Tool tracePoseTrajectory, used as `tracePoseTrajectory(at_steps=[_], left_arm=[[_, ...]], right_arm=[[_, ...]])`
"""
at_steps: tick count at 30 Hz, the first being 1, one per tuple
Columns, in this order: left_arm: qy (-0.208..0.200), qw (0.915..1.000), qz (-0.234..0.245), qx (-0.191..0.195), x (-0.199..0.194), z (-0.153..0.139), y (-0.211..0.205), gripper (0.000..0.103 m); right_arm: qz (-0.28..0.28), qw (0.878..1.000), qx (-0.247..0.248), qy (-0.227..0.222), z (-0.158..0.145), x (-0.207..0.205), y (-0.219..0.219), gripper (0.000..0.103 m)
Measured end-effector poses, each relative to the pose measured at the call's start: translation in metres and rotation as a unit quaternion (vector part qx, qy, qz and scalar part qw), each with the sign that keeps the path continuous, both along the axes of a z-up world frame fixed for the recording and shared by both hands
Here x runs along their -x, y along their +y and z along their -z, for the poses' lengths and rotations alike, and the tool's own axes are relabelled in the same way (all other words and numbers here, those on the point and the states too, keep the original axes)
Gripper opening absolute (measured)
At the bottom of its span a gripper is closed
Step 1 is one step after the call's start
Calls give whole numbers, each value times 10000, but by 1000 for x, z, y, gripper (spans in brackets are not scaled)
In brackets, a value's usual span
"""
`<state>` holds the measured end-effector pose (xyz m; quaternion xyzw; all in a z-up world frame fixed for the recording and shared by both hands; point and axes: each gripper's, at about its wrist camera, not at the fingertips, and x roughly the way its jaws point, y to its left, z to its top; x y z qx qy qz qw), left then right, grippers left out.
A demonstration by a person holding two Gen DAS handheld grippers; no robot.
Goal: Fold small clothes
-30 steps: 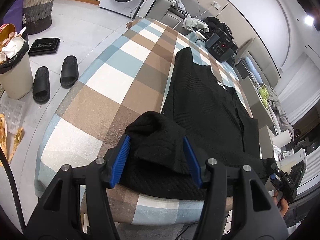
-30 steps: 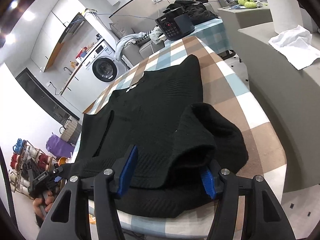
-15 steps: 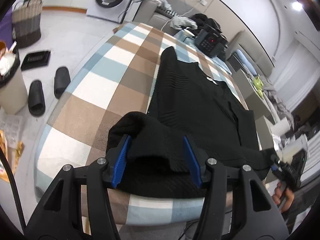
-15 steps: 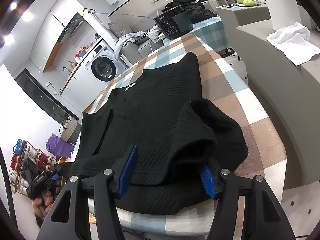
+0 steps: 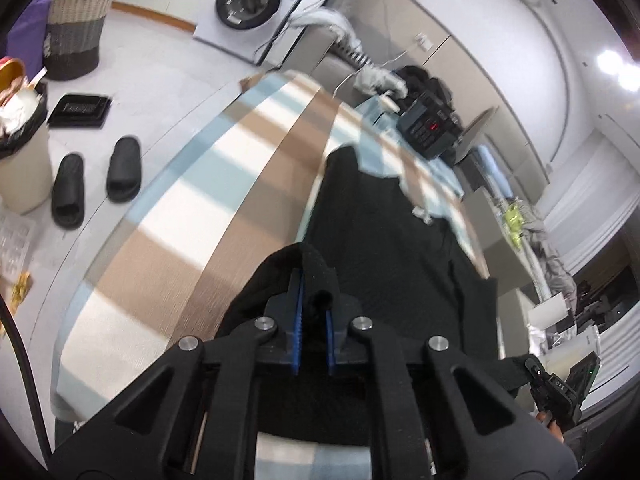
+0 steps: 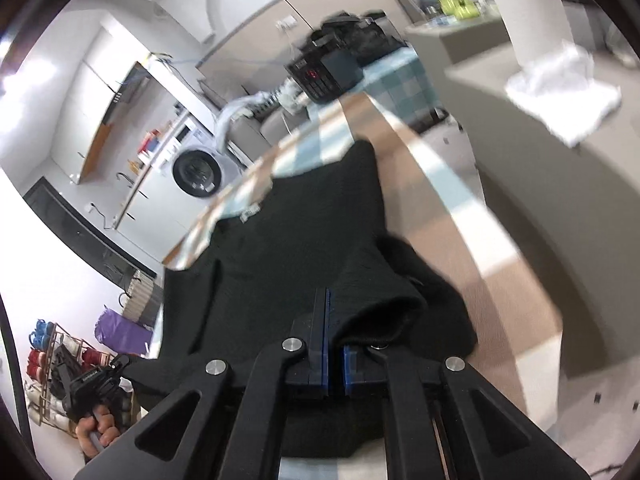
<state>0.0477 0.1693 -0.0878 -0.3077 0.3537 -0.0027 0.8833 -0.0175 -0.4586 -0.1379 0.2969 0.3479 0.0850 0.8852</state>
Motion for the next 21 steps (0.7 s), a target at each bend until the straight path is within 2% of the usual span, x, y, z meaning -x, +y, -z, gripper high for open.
tracePoseTrajectory(at_steps=[6, 12, 15, 19, 21], left_arm=[[-586, 9981, 72, -203, -57, -43, -1, 6], [-847, 9963, 26, -170, -126, -63, -1, 6], [-675, 9976, 21, -139, -150, -53, -1, 6], [-391, 9990, -130, -150, -174, -22, 4, 7], [-227, 9995, -207, -26, -180, -7, 12, 7]], right_arm=[[145, 9985, 205, -482, -42, -49, -7, 5], [289, 9982, 149, -496, -49, -114, -7, 5], [224, 9990, 277, -257, -37, -138, -3, 5], [220, 9994, 261, 71, -13, -154, -5, 5], [189, 9993, 202, 235, -2, -159, -7, 5]])
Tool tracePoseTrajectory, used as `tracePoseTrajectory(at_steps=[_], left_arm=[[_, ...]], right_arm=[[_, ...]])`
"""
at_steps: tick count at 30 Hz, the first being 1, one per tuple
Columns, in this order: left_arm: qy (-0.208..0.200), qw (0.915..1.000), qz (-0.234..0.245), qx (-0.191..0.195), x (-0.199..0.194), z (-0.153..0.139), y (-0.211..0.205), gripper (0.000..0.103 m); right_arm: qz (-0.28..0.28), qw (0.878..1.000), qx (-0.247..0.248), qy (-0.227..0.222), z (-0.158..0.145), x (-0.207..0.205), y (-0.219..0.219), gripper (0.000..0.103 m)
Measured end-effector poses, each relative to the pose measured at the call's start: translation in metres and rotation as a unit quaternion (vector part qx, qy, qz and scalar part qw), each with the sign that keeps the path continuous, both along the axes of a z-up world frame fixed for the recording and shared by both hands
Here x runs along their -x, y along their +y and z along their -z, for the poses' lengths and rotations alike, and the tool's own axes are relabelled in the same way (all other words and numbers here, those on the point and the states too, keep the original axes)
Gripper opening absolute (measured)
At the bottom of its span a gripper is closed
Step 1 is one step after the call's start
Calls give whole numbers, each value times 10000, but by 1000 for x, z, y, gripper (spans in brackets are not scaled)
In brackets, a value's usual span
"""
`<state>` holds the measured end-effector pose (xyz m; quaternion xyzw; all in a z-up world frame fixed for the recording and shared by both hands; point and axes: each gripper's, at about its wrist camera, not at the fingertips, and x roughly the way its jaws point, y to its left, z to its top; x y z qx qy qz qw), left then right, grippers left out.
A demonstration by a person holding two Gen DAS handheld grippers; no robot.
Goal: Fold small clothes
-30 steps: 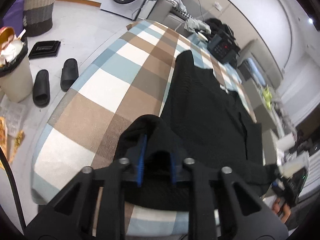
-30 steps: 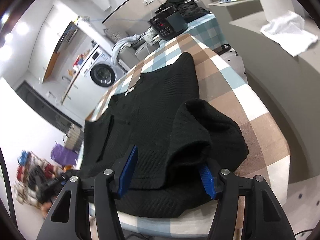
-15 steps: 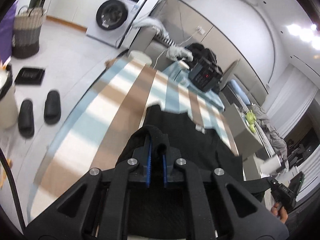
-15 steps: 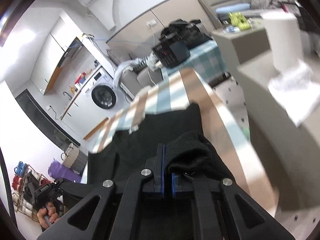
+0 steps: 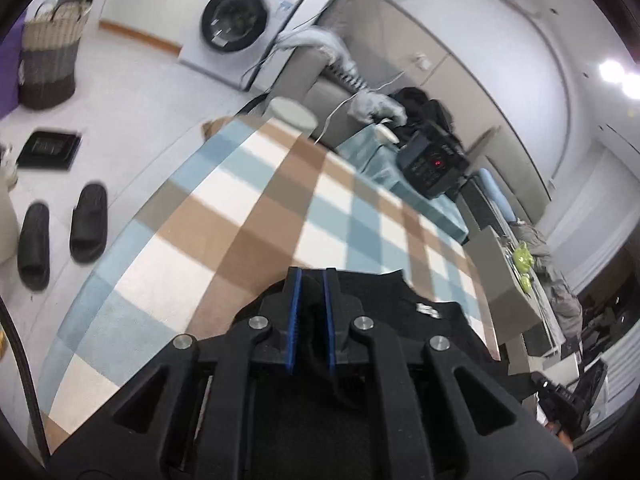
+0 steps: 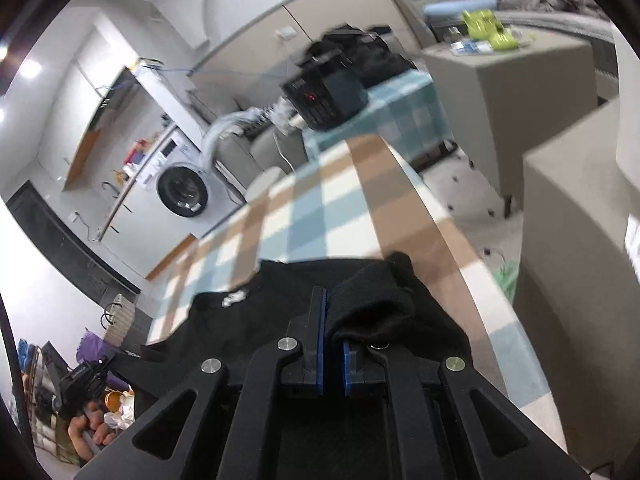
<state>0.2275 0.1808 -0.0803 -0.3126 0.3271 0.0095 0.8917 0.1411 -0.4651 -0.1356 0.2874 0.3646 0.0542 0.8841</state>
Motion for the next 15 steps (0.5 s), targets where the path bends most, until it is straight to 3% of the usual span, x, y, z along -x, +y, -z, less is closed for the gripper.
tracePoseTrajectory(at_steps=[3, 5, 8, 10, 15], left_arm=[[150, 9999, -57, 2, 0, 13, 8, 9], [321, 9994, -48, -73, 3, 18, 10, 17], [432, 9988, 6, -250, 12, 23, 9, 23], [527, 9979, 63, -379, 24, 25, 8, 31], [666, 9960, 248, -546, 54, 30, -1, 42]], right_arm=[[2, 9998, 93, 190, 9, 2, -2, 8], [-58, 9993, 185, 327, 12, 7, -3, 11], [-56, 9976, 517, 465, 17, 19, -7, 24], [-69, 9967, 646, 491, 20, 31, -13, 25], [-78, 9964, 577, 617, 28, 49, -29, 31]])
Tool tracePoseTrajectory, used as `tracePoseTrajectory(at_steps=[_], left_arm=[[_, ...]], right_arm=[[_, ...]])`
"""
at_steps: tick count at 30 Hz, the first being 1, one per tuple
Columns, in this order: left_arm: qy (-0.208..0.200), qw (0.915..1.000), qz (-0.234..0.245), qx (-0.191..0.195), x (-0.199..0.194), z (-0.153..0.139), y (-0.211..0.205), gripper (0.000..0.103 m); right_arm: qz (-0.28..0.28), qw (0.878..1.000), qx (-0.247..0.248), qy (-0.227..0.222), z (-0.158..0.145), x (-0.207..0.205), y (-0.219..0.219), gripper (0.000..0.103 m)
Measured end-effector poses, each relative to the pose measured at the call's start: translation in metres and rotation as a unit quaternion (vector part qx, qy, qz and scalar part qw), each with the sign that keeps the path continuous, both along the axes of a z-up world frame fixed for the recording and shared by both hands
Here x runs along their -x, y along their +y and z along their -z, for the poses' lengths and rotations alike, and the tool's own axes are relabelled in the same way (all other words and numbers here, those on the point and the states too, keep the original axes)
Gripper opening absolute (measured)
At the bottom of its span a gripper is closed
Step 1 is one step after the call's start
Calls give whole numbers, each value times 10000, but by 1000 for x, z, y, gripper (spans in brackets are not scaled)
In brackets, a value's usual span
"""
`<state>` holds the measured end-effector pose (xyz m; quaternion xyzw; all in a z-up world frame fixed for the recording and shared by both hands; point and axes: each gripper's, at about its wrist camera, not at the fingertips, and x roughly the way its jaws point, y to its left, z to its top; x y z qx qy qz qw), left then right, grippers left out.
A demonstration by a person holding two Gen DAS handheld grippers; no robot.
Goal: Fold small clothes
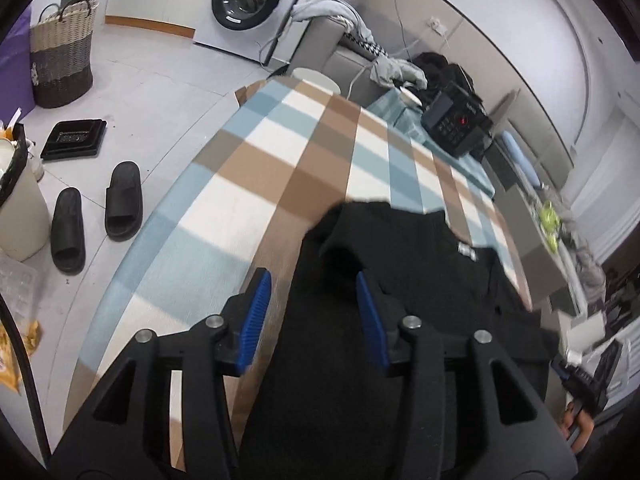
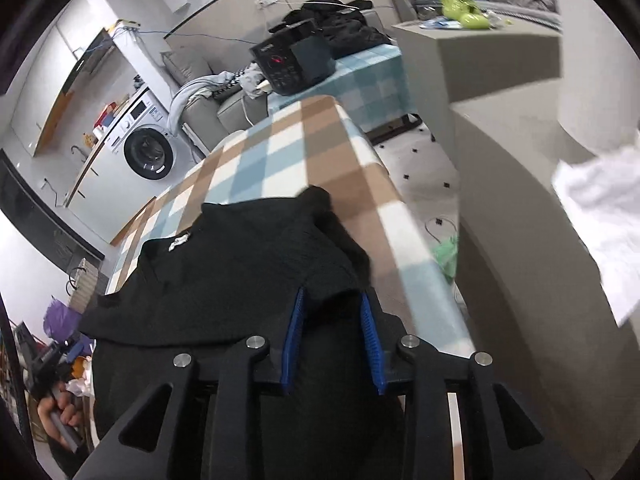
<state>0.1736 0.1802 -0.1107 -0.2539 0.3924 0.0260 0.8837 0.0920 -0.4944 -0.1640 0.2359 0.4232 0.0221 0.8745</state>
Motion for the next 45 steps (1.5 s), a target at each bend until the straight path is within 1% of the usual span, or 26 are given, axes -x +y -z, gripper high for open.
tracePoseTrajectory(at_steps=[2, 4, 7, 11, 13, 14, 16, 18, 19, 20, 21, 23, 25, 26, 28, 30, 32, 35, 39, 43, 45], left_arm=[[21, 9999, 135, -78, 6, 0, -6, 44], [67, 9997, 233, -106, 9, 2, -11, 45], [76, 9997, 248, 28, 8, 1, -13, 45], [92, 9997, 154, 173, -6, 2, -10, 45], [56, 9993, 185, 307, -18, 1, -9, 45], [16, 9991, 191, 367, -22, -1, -8, 45], [-45, 9985, 282, 462, -34, -4, -10, 45], [-56, 9982, 355, 478, -45, -8, -13, 45], [-76, 9982, 366, 473, -51, -10, -14, 45], [-88, 9981, 385, 480, -57, -11, -15, 45], [-75, 9980, 397, 476, -62, -12, -16, 45], [-65, 9980, 395, 484, -70, -15, -16, 45], [-126, 9979, 396, 499, -77, -19, -15, 45], [-159, 9978, 390, 509, -80, -21, -13, 45], [-168, 9982, 298, 483, -85, -21, -8, 45], [-133, 9984, 235, 496, -90, -21, -3, 45], [-156, 9983, 179, 529, -90, -21, 3, 45], [-247, 9990, -20, 359, -84, -26, 10, 45], [-265, 9987, -85, 436, -76, -30, 18, 45], [-213, 9989, 9, 406, -64, -30, 15, 45], [-166, 9992, 98, 358, -56, -28, 11, 45]], right_arm=[[-59, 10000, -74, 1, 1, 3, -4, 35], [-106, 9995, -302, -18, 1, 3, -8, 37], [-156, 9976, -655, -134, -1, 0, -11, 37], [-160, 9969, -759, -152, -2, -17, -6, 38], [-198, 9964, -813, -158, -5, -25, -3, 35], [-331, 9951, -906, -228, -7, -31, 1, 26], [-491, 9943, -924, -220, -11, -40, 8, 24], [-510, 9940, -932, -250, -14, -51, 12, 24], [-498, 9933, -1019, -244, -15, -59, 12, 24], [-456, 9932, -1041, -246, -15, -64, 12, 19], [-367, 9940, -1004, -236, -15, -71, 12, 14], [-153, 9949, -950, -291, -17, -86, 8, 9], [94, 9948, -988, -218, -14, -102, 1, 9], [287, 9940, -1053, -125, -9, -113, -5, 9], [434, 9940, -988, 162, 0, -130, -10, 9], [411, 9945, -915, 303, 4, -139, -11, 9], [379, 9957, -814, 241, 0, -137, -10, 10], [287, 9974, -653, 39, -11, -128, -9, 13], [253, 9988, -422, -26, -22, -120, -9, 15], [143, 9972, -730, 113, -19, -128, -11, 15], [166, 9967, -753, 263, -13, -138, -12, 15]])
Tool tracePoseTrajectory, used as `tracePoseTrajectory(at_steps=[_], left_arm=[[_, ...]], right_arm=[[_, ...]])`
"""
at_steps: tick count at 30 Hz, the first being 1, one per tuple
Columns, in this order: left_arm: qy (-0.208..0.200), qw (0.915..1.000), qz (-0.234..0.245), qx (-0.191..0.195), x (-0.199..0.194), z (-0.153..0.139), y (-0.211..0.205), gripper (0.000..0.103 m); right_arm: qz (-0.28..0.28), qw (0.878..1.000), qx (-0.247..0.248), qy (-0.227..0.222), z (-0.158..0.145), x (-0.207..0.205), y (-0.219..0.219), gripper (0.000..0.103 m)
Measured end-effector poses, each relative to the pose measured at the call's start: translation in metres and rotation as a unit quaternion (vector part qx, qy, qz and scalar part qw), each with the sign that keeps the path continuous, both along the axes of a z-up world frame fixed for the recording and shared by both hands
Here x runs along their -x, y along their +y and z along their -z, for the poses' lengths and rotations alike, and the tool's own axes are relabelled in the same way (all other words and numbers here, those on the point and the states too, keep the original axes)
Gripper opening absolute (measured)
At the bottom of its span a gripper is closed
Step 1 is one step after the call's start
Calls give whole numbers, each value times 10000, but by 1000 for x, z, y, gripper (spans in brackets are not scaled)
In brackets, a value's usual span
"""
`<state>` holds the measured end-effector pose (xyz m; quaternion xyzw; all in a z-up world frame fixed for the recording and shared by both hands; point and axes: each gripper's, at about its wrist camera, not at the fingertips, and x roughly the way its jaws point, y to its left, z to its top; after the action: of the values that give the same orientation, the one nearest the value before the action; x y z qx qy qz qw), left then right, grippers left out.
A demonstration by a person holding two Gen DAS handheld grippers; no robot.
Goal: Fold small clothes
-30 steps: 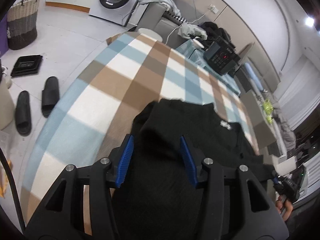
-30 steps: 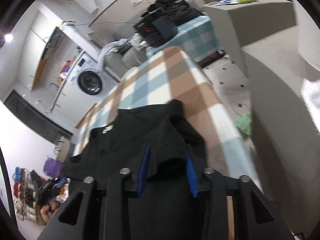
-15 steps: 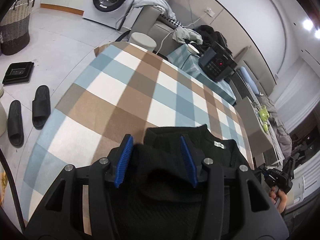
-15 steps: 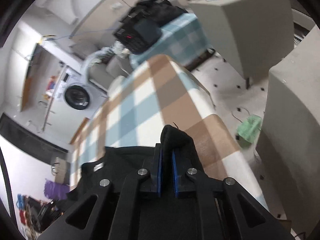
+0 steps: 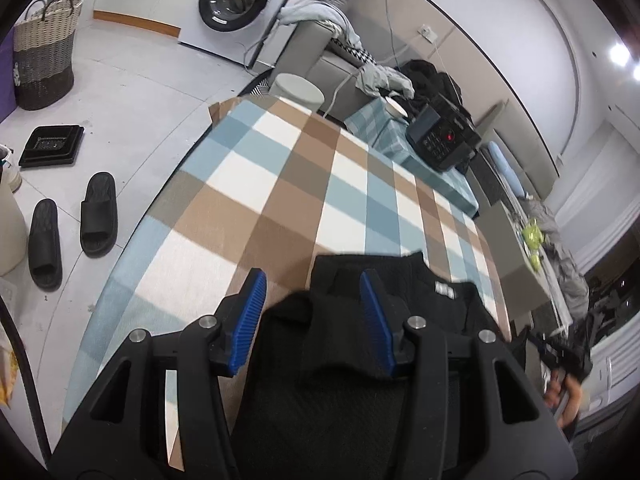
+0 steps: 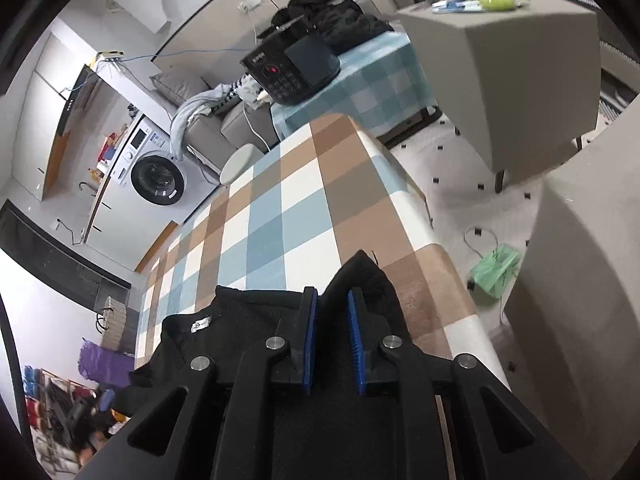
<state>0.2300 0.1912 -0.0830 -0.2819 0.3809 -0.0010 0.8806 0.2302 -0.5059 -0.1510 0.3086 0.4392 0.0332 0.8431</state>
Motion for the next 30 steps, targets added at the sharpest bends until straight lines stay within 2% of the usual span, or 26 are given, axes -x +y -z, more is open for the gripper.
tracePoseTrajectory(at_steps=[4, 9, 14, 17, 19, 21, 23, 26, 28, 30], left_arm=[[99, 10000, -4, 2, 19, 7, -4, 45], [119, 9999, -82, -25, 44, 11, 0, 45], [262, 9996, -93, -95, 54, 21, 1, 45], [394, 9990, 129, -171, 43, 27, -9, 45], [607, 9963, 507, -351, 24, 31, -25, 45], [587, 9941, 747, -528, 5, 30, -40, 45], [493, 9943, 769, -543, -11, 27, -46, 45], [405, 9969, 542, -399, -34, 22, -38, 45], [389, 9978, 384, -368, -45, 21, -31, 45], [413, 9977, 345, -408, -52, 22, -27, 45]], right_arm=[[243, 9992, 75, 309, 15, -25, -3, 15], [421, 9986, 294, 143, 8, -26, -2, 15], [195, 9980, 594, -77, -10, -4, 7, 17], [12, 9977, 668, -103, -14, 13, 11, 25], [-104, 9971, 752, -97, -16, 23, 15, 27], [-195, 9962, 842, -81, -18, 31, 19, 27], [-298, 9952, 925, -126, -21, 41, 23, 27], [-386, 9934, 1071, -145, -24, 52, 25, 29], [-462, 9920, 1160, -167, -24, 57, 25, 33], [-520, 9911, 1211, -187, -22, 60, 25, 42]])
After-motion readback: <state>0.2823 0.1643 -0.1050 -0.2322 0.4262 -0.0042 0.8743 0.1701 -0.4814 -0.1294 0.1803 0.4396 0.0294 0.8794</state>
